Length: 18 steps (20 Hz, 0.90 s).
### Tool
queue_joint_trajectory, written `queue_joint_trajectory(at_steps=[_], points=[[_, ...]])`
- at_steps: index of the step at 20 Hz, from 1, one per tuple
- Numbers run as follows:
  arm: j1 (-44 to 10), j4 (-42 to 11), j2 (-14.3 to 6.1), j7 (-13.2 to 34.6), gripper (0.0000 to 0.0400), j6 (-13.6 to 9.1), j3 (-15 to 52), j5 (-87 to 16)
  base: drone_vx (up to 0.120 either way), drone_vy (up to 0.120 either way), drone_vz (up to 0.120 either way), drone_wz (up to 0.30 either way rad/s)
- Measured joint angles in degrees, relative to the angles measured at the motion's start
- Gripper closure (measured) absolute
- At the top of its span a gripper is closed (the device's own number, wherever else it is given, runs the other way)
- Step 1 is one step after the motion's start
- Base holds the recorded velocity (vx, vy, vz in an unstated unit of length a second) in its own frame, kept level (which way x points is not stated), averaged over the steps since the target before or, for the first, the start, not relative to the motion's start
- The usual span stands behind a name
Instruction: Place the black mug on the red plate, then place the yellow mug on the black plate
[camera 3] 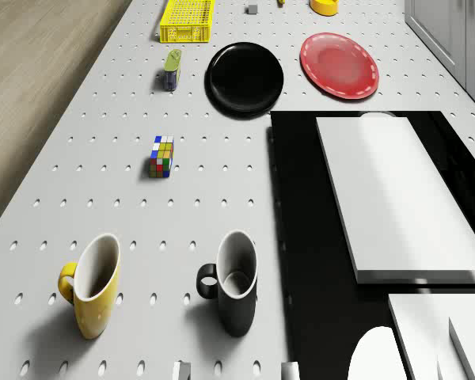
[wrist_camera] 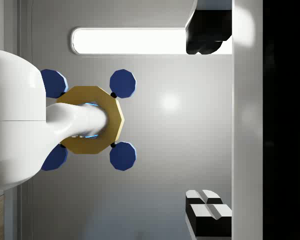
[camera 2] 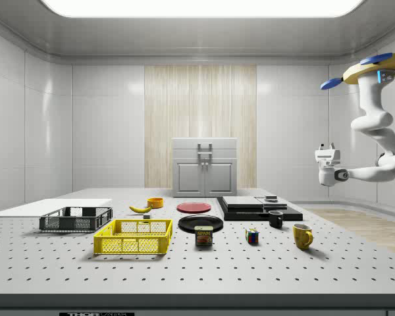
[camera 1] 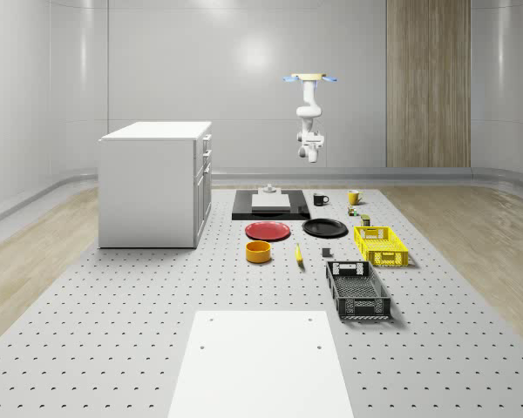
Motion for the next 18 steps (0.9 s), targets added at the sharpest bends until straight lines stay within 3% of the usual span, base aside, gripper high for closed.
queue_joint_trajectory(at_steps=[3, 9, 14, 18], points=[[-0.09, 3.62, 0.43, -0.05, 0.0, -3.05, 0.04, 0.03, 0.0, 0.0, 0.0, 0.0], [-0.21, 10.83, 2.69, -0.11, 0.0, -7.73, 0.12, 0.08, 0.12, 0.0, 0.0, 0.0], [-0.28, 14.76, 4.18, -0.14, 0.0, -9.95, 0.16, 0.11, 0.12, -0.088, 0.0, 0.0], [-0.33, 16.21, 4.71, -0.16, 0.0, -10.69, 0.19, 0.12, 0.12, -0.01, 0.0, 0.0]])
